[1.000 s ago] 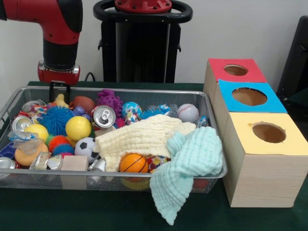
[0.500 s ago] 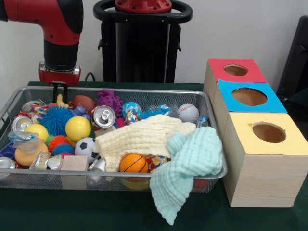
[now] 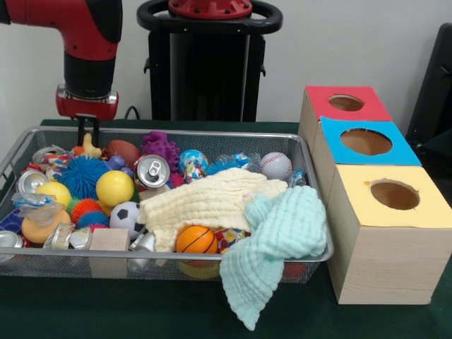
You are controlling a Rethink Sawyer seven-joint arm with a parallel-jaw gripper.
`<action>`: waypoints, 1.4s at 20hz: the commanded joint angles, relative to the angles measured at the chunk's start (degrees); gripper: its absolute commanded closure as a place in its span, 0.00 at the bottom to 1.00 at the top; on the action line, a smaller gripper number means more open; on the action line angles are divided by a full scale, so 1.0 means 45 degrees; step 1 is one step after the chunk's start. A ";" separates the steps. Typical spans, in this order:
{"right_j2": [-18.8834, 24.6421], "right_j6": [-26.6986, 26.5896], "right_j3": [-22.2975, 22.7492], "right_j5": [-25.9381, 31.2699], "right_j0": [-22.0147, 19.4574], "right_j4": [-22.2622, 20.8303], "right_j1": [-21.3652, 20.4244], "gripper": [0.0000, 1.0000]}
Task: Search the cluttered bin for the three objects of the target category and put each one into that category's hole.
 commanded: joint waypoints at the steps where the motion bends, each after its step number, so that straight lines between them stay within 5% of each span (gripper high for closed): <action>1: 0.1098 -0.1559 0.0950 0.1145 -0.0335 0.1420 -0.1373 1.00; 10: 0.1903 -0.0473 0.2252 -0.0036 -0.0278 0.2781 -0.2805 1.00; 17: 0.2321 -0.0420 0.3005 0.0371 -0.0227 0.4091 -0.3873 1.00; 28: 0.1785 0.1112 0.3528 -0.0103 0.1227 0.5475 -0.4570 1.00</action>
